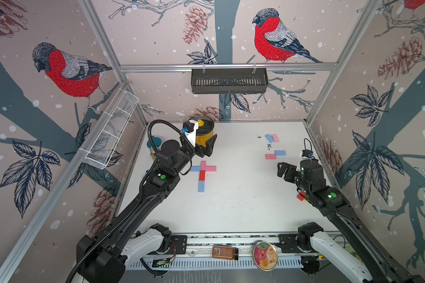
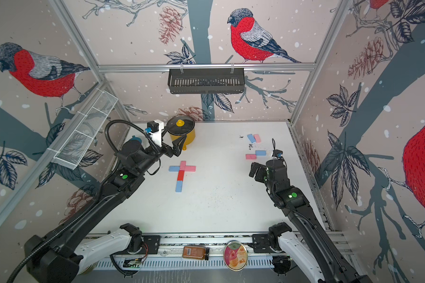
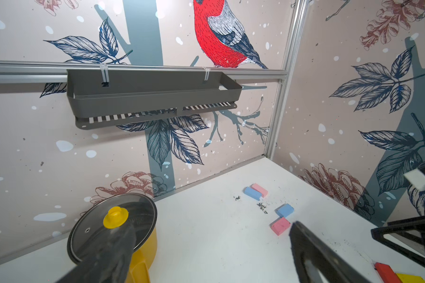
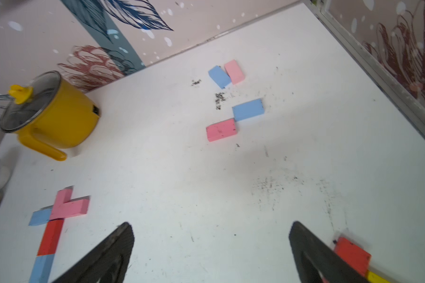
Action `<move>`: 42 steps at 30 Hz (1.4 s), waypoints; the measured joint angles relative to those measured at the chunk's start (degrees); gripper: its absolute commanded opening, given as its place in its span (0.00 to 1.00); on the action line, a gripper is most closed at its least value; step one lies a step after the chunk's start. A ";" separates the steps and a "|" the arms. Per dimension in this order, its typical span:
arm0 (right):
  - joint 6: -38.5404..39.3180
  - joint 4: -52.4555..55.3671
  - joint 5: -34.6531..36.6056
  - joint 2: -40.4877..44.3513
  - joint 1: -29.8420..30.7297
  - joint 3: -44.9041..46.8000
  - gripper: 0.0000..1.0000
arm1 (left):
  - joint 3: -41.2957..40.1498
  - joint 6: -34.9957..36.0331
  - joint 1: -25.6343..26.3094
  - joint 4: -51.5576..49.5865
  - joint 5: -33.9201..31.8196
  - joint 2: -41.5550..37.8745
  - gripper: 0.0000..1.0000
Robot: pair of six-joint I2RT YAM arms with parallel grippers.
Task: Assemble the letter t with building blocks
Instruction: Adjust the building block at the center of the board.
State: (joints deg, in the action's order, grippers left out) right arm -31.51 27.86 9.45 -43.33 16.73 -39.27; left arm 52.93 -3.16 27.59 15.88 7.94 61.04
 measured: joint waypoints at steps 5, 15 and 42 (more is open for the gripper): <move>-1.66 0.70 -3.65 -1.44 -9.86 0.44 1.00 | -1.84 -0.94 0.00 0.22 1.27 0.76 0.97; -7.45 1.55 -9.73 -11.65 -30.16 2.82 1.00 | -5.33 -0.98 0.85 -1.68 -0.13 -0.22 0.97; -13.35 -0.61 -21.38 -9.35 -45.68 13.00 1.00 | -3.23 -0.26 0.90 -5.66 -5.03 3.82 0.97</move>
State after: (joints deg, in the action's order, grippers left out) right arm -44.86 27.24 -11.92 -52.69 -28.95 -26.26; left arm 49.69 -3.42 28.49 10.22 2.92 64.86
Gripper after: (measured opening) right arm 0.995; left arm 0.972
